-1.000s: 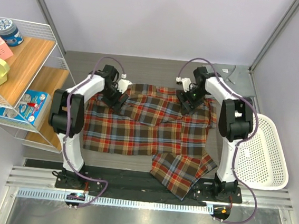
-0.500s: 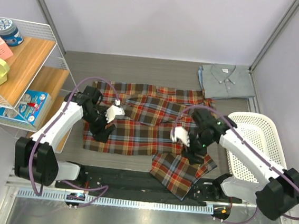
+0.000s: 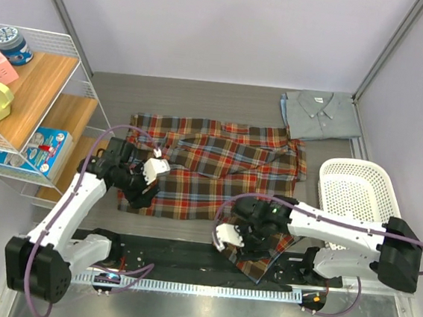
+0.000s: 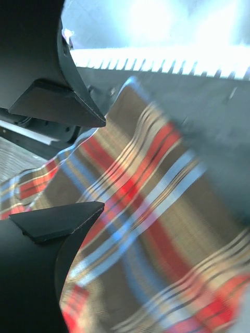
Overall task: Fold and stack the long sleeve shirts
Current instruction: Fold the shirt
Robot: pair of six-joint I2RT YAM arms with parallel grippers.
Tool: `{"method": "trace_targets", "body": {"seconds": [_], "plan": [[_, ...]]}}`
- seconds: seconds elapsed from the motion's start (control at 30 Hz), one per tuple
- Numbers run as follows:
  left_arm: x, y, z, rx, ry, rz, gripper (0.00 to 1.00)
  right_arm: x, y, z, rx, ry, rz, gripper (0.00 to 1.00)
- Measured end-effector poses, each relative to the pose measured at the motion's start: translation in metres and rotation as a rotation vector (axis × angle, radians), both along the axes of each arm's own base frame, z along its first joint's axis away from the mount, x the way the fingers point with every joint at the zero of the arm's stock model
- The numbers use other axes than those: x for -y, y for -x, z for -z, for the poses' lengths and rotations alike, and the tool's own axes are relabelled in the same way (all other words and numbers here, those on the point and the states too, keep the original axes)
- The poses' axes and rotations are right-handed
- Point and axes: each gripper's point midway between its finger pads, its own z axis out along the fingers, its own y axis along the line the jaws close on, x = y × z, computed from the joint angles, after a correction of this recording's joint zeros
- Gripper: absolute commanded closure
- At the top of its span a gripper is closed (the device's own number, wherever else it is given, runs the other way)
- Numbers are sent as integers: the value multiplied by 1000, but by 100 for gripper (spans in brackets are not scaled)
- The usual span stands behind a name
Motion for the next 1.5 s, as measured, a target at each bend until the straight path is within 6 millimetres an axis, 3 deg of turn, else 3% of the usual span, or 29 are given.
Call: {"method": "trace_targets", "body": {"seconds": [0.2, 0.43, 0.53, 0.6, 0.67, 0.9, 1.07, 1.17, 1.37, 1.5], "plan": [[-5, 4, 10, 20, -15, -34, 34, -18, 39, 2, -20, -8, -135, 39], [-11, -12, -3, 152, -20, -113, 33, -27, 56, 36, 5, 161, -154, 42], [-13, -17, -11, 212, -15, -138, 35, -32, 56, 45, 45, 201, -143, 55], [-15, -16, -12, 228, -14, -141, 37, -36, 55, 47, 82, 205, -134, 74], [-17, -12, -10, 235, -20, -136, 41, -38, 51, 49, 111, 208, -122, 99], [-24, 5, 6, 187, -77, -57, 51, -42, 40, 48, 172, 218, -63, 99], [-28, 17, 24, 73, -124, 18, 50, -51, 19, 32, 177, 186, 17, 99], [-32, 21, 32, 29, -144, 57, 50, -53, 4, 10, 188, 123, 57, 99], [-40, 28, 51, -7, -189, 154, 53, -44, -15, -34, 215, 3, 99, 99], [-46, 33, 63, -43, -223, 230, 56, -35, -28, -45, 236, -7, 143, 99]]}}
